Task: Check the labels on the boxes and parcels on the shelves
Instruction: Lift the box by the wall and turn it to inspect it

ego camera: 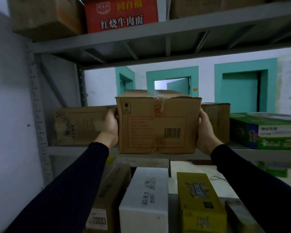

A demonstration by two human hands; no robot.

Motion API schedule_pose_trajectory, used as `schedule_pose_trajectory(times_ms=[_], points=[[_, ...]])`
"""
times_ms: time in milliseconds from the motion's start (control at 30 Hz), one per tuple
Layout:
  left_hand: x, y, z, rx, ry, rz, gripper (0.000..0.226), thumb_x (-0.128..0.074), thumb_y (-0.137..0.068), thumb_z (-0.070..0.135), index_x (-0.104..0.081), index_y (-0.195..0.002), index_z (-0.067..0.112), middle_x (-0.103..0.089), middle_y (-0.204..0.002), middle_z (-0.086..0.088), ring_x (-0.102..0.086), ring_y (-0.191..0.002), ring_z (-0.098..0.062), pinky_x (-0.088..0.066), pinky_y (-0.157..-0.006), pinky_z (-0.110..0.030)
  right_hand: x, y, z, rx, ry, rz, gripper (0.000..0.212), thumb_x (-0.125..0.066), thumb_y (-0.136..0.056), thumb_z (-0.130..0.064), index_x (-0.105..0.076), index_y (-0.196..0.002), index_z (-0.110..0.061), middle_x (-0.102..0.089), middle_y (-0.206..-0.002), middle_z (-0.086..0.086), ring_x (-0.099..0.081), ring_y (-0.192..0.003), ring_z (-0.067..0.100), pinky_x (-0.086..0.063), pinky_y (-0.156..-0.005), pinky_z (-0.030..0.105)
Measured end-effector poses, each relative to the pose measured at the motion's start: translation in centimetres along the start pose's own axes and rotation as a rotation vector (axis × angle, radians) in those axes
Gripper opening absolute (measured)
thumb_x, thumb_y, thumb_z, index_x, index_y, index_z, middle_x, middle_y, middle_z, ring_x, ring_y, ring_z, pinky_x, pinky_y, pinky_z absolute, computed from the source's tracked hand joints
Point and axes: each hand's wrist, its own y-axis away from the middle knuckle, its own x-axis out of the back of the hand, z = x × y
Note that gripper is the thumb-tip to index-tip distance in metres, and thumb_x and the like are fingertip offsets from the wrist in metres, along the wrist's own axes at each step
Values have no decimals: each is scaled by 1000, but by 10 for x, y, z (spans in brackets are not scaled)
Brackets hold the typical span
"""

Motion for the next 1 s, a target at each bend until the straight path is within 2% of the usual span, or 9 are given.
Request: schedule_pose_trajectory(times_ms=[133, 233, 367, 500, 567, 667, 800, 867, 1000], points=[[-26, 86, 17, -73, -5, 47, 60, -27, -103, 44, -66, -68, 15, -67, -68, -5, -66, -64, -23, -57, -59, -30, 34, 54, -23, 10, -45, -185, 62, -30, -100, -62, -69, -123, -19, -74, -108, 14, -72, -97, 32, -61, -78, 46], [-42, 143, 25, -102, -55, 134, 59, -24, -105, 43, -60, -69, 13, -64, -65, -4, -65, -59, -20, -57, -57, -28, 52, 92, -38, -58, -101, -265, 62, -30, -99, -64, -72, -116, -21, -76, -97, 11, -73, -86, 29, -61, -74, 43], [-48, 204, 40, -60, -54, 246, 63, -28, -103, 53, -68, -68, 18, -68, -70, -5, -66, -70, -25, -56, -71, -37, 59, 135, -56, -186, -130, -324, 63, -33, -97, -67, -79, -97, -24, -76, -91, 10, -72, -83, 30, -60, -79, 46], [-40, 249, 55, -10, -63, 308, 58, -34, -100, 58, -71, -86, 16, -68, -93, -12, -65, -90, -31, -52, -89, -46, 52, 168, -67, -235, -133, -393, 65, -33, -98, -63, -81, -76, -26, -75, -77, 5, -72, -70, 22, -58, -76, 41], [-37, 267, 62, 6, -62, 333, 56, -35, -100, 57, -70, -91, 15, -68, -96, -13, -65, -89, -31, -54, -85, -45, 47, 182, -69, -218, -124, -448, 68, -29, -101, -59, -81, -69, -28, -74, -72, 1, -71, -65, 18, -59, -69, 35], [-29, 292, 70, 48, -74, 375, 56, -32, -101, 55, -71, -97, 14, -69, -99, -14, -68, -87, -30, -57, -77, -39, 37, 196, -63, -219, -97, -466, 65, -27, -103, -57, -77, -79, -24, -73, -70, 1, -70, -64, 17, -59, -66, 32], [-15, 320, 72, 108, -111, 412, 60, -35, -102, 52, -73, -75, 16, -72, -78, -9, -69, -67, -24, -56, -59, -29, 21, 218, -39, -287, -46, -479, 64, -26, -102, -60, -72, -81, -21, -71, -69, 3, -67, -64, 18, -57, -68, 32], [-5, 329, 67, 141, -139, 418, 63, -36, -103, 51, -73, -64, 18, -72, -71, -7, -68, -63, -23, -54, -59, -29, 13, 227, -23, -336, -42, -469, 65, -27, -102, -61, -72, -81, -20, -70, -68, 4, -66, -62, 19, -55, -69, 33], [18, 347, 51, 229, -198, 452, 58, -35, -105, 43, -68, -66, 16, -69, -67, -6, -64, -61, -22, -51, -57, -28, 0, 244, 9, -422, 4, -437, 67, -29, -100, -63, -73, -76, -19, -71, -71, 7, -67, -63, 21, -54, -71, 35]])
